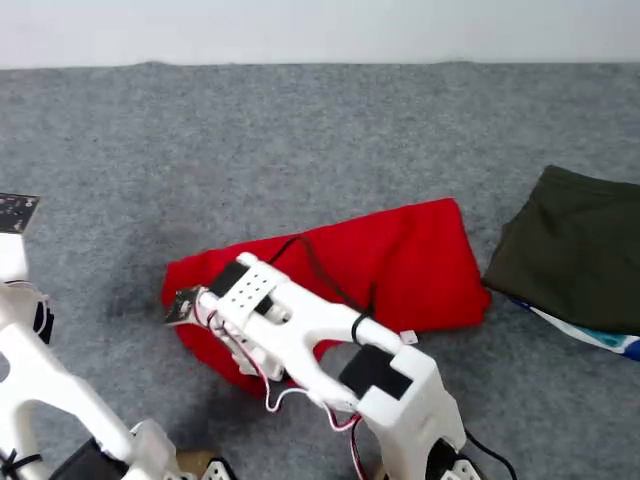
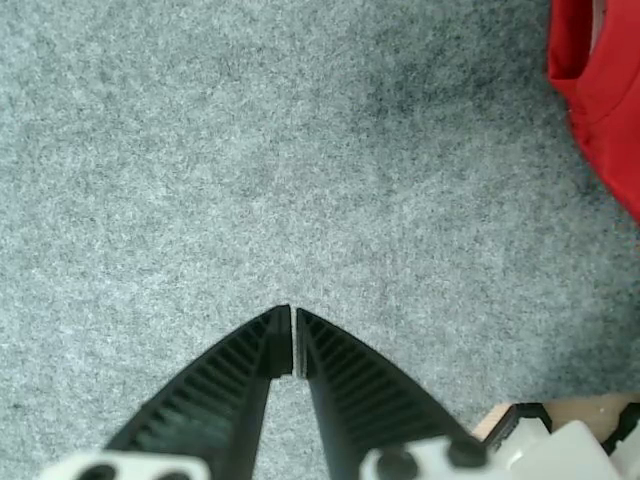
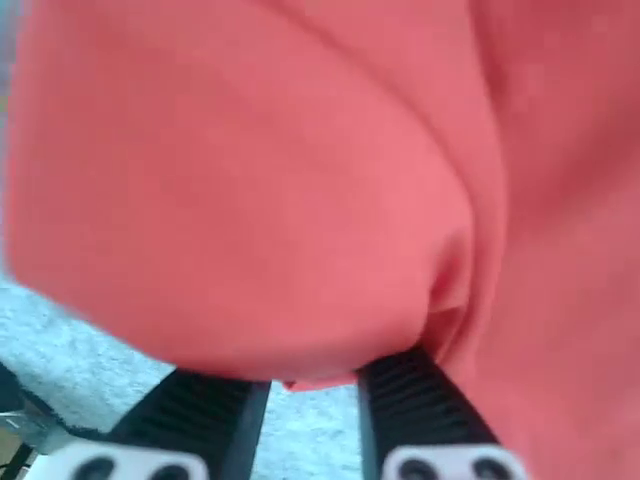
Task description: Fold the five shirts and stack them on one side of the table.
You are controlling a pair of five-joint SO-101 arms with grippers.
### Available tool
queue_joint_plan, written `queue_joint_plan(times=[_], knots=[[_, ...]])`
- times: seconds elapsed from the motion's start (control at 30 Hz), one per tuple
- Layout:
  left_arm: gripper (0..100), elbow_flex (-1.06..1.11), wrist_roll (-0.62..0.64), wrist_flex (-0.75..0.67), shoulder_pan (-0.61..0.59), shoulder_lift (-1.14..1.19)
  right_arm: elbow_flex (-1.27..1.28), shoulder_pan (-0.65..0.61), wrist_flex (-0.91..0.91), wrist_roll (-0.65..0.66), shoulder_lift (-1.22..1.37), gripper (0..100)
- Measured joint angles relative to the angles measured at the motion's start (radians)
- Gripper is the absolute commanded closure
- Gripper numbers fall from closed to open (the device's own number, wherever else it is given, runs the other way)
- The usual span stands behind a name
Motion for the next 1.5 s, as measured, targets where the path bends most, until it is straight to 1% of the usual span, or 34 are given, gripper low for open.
queue_joint_plan(times=[0.07,0.17,0.33,0.47,0.6,0.77,0.83,0.93,1.03,1.13,1.2,1.27,1.37,1.5], knots=[[98,0.0,0.0,-0.006,0.0,0.0,0.0,0.011,-0.003,0.017,0.003,98.7],[98,0.0,0.0,-0.012,0.0,0.0,0.008,0.025,-0.005,0.041,-0.011,98.7],[98,0.0,0.0,-0.012,0.0,0.0,0.009,0.037,0.091,0.083,-0.075,98.7],[98,0.0,0.0,-0.018,0.0,0.0,-0.112,0.08,0.176,0.106,-0.107,98.7],[98,0.0,0.0,-0.034,0.0,0.0,-0.249,0.15,0.193,0.129,-0.098,98.7],[98,0.0,0.0,-0.035,0.0,0.0,-0.407,0.224,0.183,0.135,0.06,98.0],[98,0.0,0.0,-0.035,0.0,0.0,-0.485,0.249,0.181,0.135,0.138,94.4],[98,0.0,0.0,-0.035,0.0,0.0,-0.631,0.276,0.186,0.133,0.244,86.0],[98,0.0,0.0,-0.035,0.0,0.0,-0.793,0.299,0.224,0.089,0.319,81.3],[98,0.0,0.0,-0.035,0.0,0.0,-0.951,0.311,0.279,0.061,0.373,83.2],[98,0.0,0.0,-0.035,0.0,0.0,-1.031,0.313,0.284,0.054,0.387,86.7],[98,0.0,0.0,-0.035,0.0,0.0,-1.059,0.31,0.284,0.052,0.384,91.3],[98,0.0,0.0,-0.035,0.0,0.0,-1.037,0.296,0.284,0.051,0.345,96.9],[98,0.0,0.0,-0.035,0.0,0.0,-0.861,0.232,0.284,0.051,0.209,99.0]])
